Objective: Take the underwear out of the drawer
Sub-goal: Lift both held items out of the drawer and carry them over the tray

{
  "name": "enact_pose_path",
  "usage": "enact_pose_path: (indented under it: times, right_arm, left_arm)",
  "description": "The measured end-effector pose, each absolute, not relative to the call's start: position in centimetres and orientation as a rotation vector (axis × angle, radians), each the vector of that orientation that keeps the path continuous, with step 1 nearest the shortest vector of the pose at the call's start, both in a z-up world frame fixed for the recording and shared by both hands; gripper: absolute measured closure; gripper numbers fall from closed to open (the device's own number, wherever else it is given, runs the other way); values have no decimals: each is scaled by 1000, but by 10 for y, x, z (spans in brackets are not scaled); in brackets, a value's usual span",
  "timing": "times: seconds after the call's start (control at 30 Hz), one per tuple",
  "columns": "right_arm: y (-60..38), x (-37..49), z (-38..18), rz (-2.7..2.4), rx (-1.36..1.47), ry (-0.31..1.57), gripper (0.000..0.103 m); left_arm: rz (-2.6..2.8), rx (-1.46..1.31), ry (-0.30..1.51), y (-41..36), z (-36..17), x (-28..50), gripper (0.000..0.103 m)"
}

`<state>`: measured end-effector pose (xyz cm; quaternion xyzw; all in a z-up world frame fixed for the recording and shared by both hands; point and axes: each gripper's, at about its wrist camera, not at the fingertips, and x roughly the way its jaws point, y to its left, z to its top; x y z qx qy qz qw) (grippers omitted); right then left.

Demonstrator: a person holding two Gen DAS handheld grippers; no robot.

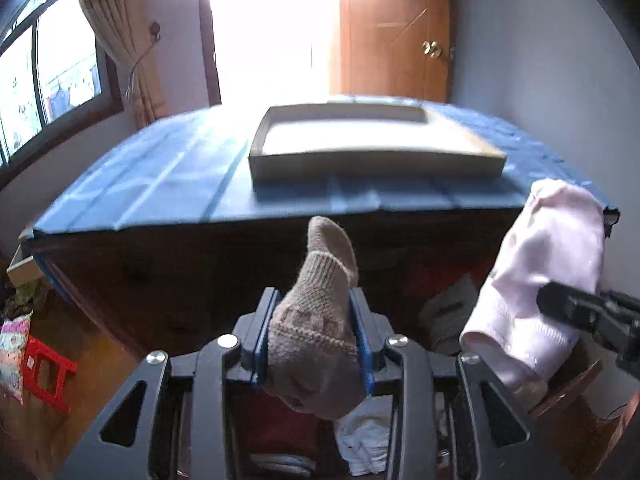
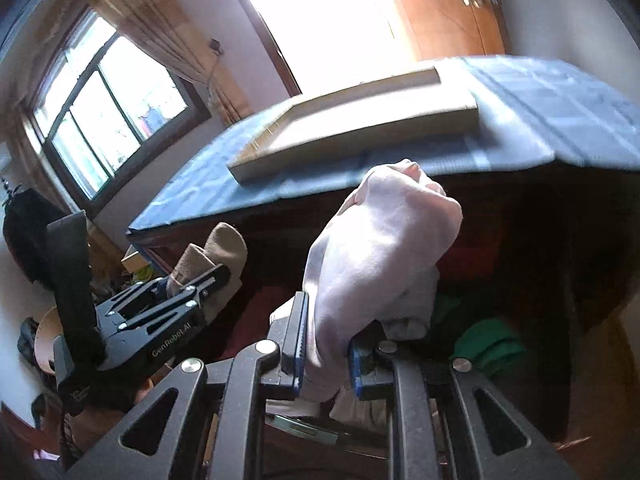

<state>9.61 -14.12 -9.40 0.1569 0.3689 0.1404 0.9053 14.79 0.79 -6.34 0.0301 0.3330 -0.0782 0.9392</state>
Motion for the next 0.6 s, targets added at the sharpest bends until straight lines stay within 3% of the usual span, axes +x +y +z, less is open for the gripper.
enact_pose_path:
  times: [0.37,0.6]
  right_arm:
    - [-145,130,-2,320,187,587,84]
    - [-139,204,24,329,90,606,84]
  left_arm:
    - [-189,29,522,19,10,184,69]
    - [-218,-36,432,29,41,244,69]
